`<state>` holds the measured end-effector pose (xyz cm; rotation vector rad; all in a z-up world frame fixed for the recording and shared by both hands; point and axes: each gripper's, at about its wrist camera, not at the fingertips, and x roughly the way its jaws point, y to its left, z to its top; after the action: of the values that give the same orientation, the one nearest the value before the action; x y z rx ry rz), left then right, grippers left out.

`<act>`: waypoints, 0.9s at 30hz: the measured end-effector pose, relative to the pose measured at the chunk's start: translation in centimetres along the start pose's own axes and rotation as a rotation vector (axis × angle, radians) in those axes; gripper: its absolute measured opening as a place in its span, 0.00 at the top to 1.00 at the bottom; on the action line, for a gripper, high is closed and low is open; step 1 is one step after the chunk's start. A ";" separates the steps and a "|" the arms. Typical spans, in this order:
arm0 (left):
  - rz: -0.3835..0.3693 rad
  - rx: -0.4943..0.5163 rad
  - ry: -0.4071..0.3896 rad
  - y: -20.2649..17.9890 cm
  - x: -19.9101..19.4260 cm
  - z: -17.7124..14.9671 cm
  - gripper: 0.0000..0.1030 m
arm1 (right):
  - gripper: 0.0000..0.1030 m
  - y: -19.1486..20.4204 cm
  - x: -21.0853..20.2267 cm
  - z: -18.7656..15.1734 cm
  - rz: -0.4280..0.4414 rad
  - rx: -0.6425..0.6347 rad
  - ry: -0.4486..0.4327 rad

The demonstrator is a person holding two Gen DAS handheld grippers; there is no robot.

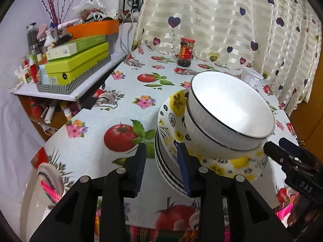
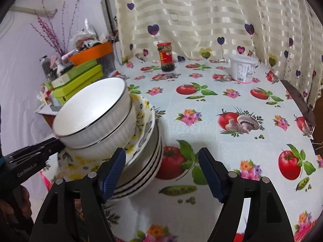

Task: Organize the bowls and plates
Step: 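Lower the floral plate onto the white plate stack and open both grippers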

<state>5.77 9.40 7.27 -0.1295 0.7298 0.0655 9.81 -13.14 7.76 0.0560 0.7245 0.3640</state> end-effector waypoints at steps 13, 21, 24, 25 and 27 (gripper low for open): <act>0.111 0.071 -0.029 -2.3 -2.6 -4.8 0.68 | 0.22 1.3 -3.1 -3.9 -0.008 -0.027 -0.025; 0.045 0.068 0.029 -3.3 -2.0 -7.4 0.68 | 0.21 1.5 -3.2 -6.2 -0.014 -0.015 0.006; 0.036 0.064 0.055 -3.6 -1.8 -7.8 0.68 | 0.21 1.3 -3.2 -6.6 -0.029 -0.003 0.016; 0.045 0.066 0.065 -3.8 -1.7 -7.9 0.68 | 0.21 1.2 -3.3 -6.8 -0.032 0.002 0.016; 0.075 0.078 0.082 -4.2 -1.6 -8.1 0.68 | 0.21 1.1 -3.5 -6.9 -0.036 0.007 0.015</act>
<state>-0.31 4.11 2.73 -0.0302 0.8185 0.1038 2.55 -13.85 4.95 0.0474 0.7406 0.3280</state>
